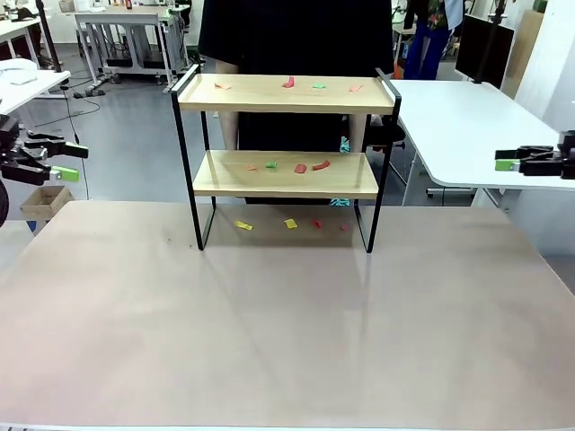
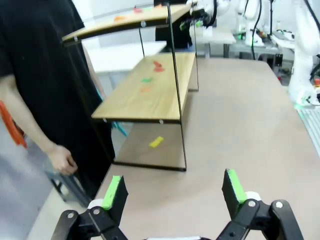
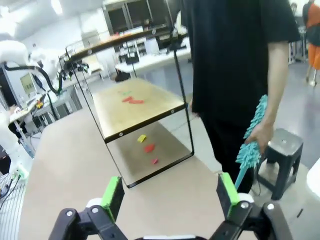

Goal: Clean the shelf.
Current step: Pick up the Duster handed by the human.

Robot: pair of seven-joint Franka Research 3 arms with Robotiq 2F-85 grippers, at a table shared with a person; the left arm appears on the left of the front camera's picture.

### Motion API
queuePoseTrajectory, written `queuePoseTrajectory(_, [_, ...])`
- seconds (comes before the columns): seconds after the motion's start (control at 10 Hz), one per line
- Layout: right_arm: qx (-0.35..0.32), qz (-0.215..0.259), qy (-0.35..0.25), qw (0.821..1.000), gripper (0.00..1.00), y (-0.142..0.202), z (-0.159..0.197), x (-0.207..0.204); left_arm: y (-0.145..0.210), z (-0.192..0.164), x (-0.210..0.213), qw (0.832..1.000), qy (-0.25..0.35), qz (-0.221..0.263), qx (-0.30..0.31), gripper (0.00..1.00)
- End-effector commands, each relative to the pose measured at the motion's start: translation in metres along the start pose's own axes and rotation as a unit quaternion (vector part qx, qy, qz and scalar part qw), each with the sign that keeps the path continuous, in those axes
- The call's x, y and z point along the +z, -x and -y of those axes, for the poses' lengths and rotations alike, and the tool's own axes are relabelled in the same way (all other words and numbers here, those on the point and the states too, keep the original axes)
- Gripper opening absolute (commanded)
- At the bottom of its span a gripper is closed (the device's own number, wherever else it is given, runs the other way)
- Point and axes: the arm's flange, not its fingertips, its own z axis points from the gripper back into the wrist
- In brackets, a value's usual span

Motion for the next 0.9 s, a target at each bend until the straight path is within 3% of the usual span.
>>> queuePoseTrajectory(0.0, [0.031,0.034,-0.017,0.999,1.0,0.004,0.018,-0.002,0.013,-0.02,0.009,0.998,0.013,0.045,-0.033,1.0])
queuePoseTrajectory(0.5, [0.115,0.033,-0.023,0.993,1.0,0.027,0.045,0.007,0.048,-0.037,0.013,0.993,0.031,0.111,-0.015,1.0])
queuePoseTrajectory(0.8, [0.142,0.029,-0.025,0.989,1.0,0.034,0.05,0.007,0.061,-0.041,0.003,0.995,0.015,0.1,0.006,1.0])
